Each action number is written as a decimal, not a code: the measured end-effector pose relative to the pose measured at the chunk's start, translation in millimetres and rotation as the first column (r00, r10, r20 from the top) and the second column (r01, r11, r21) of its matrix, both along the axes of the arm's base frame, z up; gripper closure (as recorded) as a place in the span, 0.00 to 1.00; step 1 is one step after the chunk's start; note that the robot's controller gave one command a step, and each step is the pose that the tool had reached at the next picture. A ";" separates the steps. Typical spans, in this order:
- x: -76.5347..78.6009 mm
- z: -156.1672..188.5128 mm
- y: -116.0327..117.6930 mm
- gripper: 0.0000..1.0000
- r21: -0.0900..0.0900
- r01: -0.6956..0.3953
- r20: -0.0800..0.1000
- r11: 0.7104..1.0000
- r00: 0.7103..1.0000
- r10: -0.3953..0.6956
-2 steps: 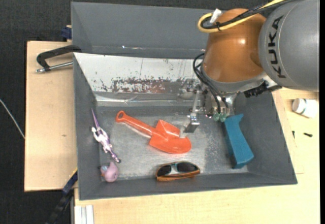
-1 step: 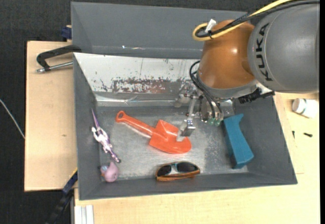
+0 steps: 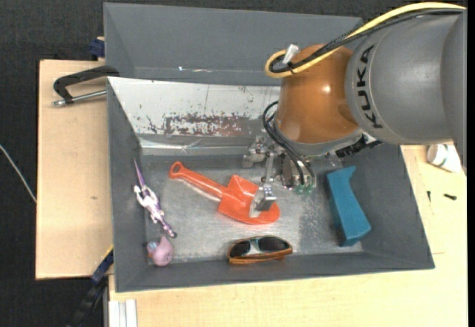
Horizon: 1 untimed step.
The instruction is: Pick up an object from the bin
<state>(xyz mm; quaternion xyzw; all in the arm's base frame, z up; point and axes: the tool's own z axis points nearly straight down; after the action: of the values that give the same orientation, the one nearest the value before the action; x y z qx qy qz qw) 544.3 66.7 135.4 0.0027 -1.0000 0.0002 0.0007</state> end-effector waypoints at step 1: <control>-49.8 -59.1 22.2 1.00 0.004 -0.129 -0.002 0.992 0.992 0.129</control>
Offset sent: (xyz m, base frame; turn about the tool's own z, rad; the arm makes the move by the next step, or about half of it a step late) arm 0.0000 0.0000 0.0000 0.0000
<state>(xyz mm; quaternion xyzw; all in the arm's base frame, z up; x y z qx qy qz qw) 494.5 88.9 76.3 0.0672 -0.9977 -0.0017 0.0019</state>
